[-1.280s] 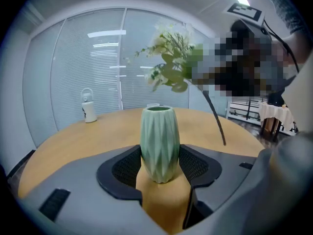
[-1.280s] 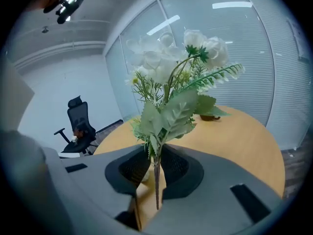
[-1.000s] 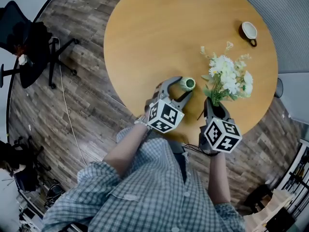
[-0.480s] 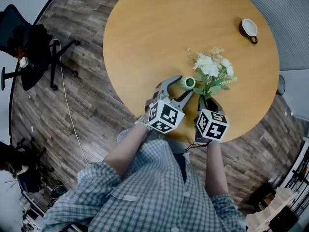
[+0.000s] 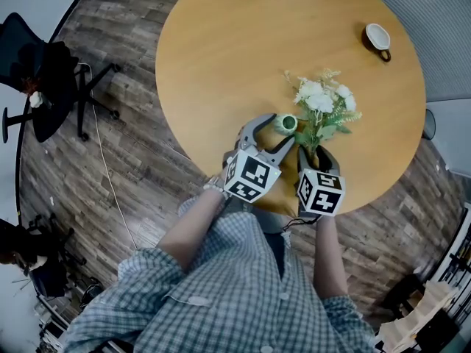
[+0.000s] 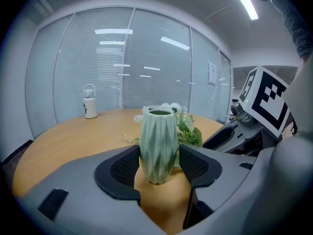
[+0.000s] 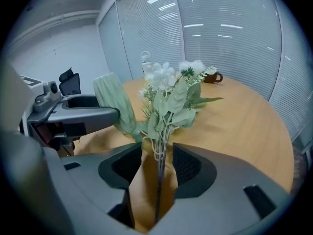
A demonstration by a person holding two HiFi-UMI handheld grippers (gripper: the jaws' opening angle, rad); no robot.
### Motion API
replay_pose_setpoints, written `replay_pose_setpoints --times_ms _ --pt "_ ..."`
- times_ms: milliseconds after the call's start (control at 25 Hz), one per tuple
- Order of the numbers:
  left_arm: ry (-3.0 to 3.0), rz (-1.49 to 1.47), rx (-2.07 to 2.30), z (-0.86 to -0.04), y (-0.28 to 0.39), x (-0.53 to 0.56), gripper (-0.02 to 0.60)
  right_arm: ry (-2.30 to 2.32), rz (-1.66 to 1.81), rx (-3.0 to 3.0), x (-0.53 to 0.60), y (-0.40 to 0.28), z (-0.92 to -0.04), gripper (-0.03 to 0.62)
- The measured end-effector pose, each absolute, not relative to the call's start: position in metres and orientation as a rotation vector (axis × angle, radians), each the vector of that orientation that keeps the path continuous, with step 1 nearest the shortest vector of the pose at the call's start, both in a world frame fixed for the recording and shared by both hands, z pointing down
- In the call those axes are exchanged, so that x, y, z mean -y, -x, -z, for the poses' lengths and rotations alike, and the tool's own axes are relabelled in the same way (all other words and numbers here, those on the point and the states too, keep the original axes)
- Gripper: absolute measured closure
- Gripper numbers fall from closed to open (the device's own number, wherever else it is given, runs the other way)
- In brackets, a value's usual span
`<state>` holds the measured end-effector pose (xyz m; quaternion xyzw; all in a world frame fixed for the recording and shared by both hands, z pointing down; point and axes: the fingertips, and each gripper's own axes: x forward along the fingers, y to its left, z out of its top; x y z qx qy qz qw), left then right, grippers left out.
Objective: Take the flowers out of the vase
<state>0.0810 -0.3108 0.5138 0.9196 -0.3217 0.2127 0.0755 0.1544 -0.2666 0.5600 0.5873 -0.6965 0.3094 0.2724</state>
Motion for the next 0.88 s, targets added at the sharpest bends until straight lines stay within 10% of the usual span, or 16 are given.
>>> replay_pose_setpoints --times_ms 560,880 --pt "-2.783 -0.590 0.950 -0.480 -0.059 0.303 0.327 -1.678 -0.681 1.929 0.260 -0.158 -0.509 0.430" --pt "-2.837 -0.505 1.021 -0.428 -0.038 0.311 0.519 -1.895 -0.447 1.999 0.264 -0.167 -0.438 0.545"
